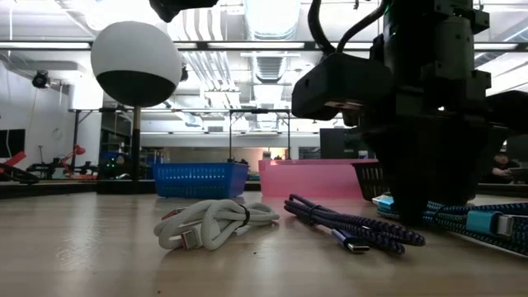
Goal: Pick and place items into bin
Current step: Put the blue charger cable into the pink bin
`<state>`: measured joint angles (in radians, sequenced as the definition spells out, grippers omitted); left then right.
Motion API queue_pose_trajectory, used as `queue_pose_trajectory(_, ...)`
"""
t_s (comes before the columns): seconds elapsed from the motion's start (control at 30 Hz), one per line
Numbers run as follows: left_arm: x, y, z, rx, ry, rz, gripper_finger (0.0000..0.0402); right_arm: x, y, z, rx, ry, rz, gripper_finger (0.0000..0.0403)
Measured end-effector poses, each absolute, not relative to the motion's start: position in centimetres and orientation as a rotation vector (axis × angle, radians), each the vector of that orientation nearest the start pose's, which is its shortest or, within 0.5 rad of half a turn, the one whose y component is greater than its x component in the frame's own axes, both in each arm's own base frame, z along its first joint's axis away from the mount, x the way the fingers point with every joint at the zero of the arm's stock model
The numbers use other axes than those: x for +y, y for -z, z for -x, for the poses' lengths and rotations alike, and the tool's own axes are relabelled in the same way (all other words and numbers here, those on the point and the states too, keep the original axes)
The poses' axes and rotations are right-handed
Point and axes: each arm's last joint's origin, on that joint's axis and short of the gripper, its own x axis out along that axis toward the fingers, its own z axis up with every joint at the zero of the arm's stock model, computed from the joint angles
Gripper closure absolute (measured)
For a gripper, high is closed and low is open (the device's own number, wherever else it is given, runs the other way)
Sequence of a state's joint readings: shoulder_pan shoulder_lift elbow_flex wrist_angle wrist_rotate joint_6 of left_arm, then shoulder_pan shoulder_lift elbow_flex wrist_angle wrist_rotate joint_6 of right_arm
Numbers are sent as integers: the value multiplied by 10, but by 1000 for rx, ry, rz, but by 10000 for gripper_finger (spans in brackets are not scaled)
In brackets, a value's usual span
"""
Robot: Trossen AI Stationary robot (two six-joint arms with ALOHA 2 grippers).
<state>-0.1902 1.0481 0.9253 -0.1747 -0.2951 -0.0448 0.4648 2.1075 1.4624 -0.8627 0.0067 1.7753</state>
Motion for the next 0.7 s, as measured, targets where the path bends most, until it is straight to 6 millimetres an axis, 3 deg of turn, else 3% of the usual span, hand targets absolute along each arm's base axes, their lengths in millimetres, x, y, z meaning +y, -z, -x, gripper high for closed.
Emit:
queue_pose_trajectory(0.2,-35,-334,-227,287,-111,-28,226,177,-134,-351,1347,892,-1014,376)
queue_pose_trajectory(0.47,-35,-334,-227,287,-110,-28,226,175,-142,-349,1337,866,-994,388)
queue_pose_trajectory(0.57,-35,-334,-227,287,-110,-28,226,171,-161,-345,1271,873,-977,389)
queue_pose_trajectory(0.7,-35,-334,-227,286,-110,-28,226,163,-200,-337,1126,833,-975,390)
